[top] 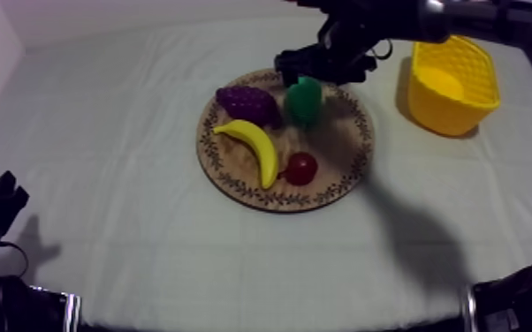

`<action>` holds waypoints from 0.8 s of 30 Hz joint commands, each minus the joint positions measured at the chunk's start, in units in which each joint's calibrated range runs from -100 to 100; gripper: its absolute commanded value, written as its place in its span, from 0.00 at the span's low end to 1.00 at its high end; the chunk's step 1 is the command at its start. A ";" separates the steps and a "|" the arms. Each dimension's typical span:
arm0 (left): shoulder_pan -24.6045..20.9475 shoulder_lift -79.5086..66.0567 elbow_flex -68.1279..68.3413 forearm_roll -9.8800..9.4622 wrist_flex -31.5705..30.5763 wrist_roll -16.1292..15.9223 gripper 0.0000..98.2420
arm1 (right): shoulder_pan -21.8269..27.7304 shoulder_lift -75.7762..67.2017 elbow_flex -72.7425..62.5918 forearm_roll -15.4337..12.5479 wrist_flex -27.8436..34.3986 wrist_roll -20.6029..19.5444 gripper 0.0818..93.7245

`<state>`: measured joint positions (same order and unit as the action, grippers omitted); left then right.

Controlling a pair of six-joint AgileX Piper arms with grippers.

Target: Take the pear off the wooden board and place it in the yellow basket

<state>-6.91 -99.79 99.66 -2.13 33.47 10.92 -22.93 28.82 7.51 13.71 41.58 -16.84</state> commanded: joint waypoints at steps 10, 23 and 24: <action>-0.01 -0.04 0.00 0.01 0.00 -0.01 0.00 | 0.64 8.89 -3.72 -1.87 -3.95 5.37 0.73; -0.01 -0.04 0.00 0.01 0.00 -0.01 0.00 | -1.20 7.49 -0.17 2.36 -6.58 3.51 0.48; -0.01 -0.04 0.00 0.01 0.00 -0.01 0.00 | -1.24 6.45 0.51 2.49 -6.48 3.48 0.48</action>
<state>-6.91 -99.79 99.66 -2.13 33.47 10.92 -24.16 36.66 7.35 15.95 35.19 -13.31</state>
